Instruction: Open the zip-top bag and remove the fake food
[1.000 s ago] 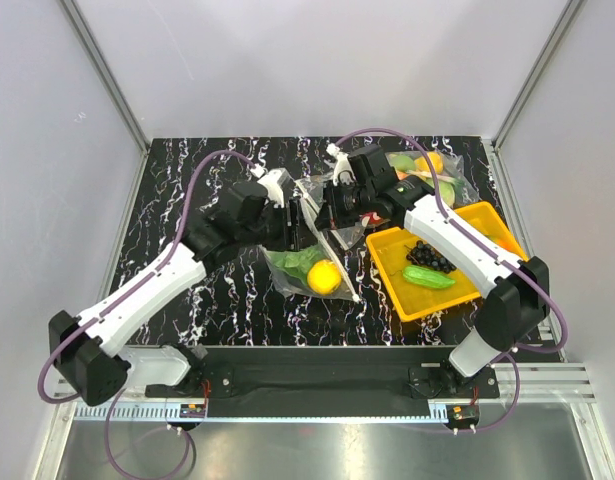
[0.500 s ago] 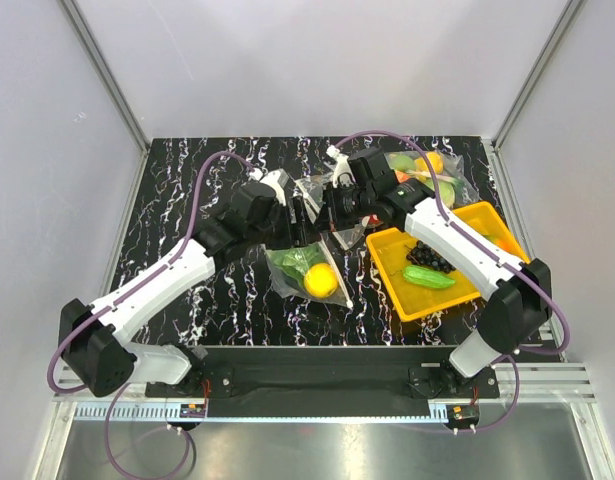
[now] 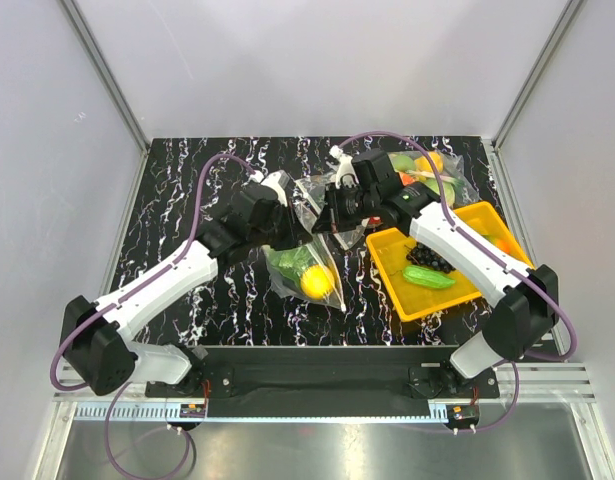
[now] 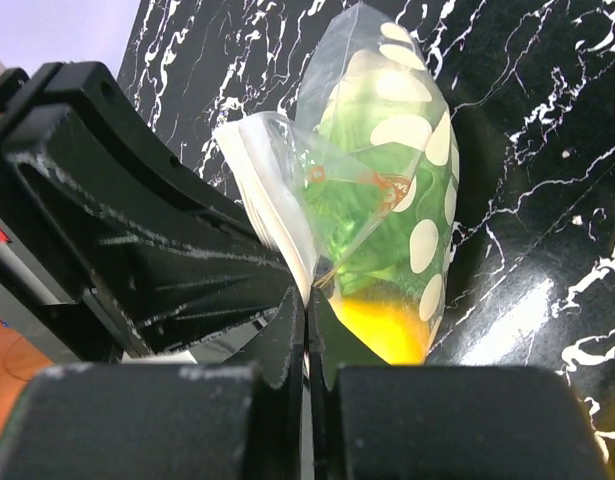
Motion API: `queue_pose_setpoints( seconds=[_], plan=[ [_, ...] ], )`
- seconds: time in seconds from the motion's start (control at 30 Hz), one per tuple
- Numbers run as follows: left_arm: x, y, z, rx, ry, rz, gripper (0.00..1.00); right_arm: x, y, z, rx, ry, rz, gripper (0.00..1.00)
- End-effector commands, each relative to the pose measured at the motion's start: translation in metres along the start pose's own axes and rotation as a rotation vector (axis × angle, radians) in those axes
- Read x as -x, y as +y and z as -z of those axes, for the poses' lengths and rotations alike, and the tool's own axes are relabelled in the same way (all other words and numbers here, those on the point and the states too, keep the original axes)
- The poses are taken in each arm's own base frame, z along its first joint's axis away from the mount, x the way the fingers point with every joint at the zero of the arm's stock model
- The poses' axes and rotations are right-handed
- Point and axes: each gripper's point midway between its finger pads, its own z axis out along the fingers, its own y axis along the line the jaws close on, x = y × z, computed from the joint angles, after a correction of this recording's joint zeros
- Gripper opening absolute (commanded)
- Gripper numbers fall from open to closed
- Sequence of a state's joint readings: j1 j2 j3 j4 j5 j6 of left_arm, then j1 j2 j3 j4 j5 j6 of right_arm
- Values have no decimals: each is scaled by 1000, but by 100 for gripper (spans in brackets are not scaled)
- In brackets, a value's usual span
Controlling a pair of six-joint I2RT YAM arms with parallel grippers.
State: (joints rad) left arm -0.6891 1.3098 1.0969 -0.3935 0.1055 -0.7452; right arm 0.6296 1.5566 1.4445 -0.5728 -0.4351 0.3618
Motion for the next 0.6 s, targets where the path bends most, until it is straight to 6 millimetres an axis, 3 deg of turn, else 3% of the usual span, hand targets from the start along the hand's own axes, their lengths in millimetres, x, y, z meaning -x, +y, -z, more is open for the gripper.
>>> queue_pose_setpoints(
  seconds=[0.0,0.37,0.57],
  plan=[
    [15,-10,1,-40,-61,-12,0,9,19,16,43,-54,25,0],
    [3,-15,47,-47,-2,-35,0,0,-45,18,-278,-18,57,0],
    [-11,-11,62,-35,58,-42,0,-1,-71,24,-385,-21,33,0]
  ],
)
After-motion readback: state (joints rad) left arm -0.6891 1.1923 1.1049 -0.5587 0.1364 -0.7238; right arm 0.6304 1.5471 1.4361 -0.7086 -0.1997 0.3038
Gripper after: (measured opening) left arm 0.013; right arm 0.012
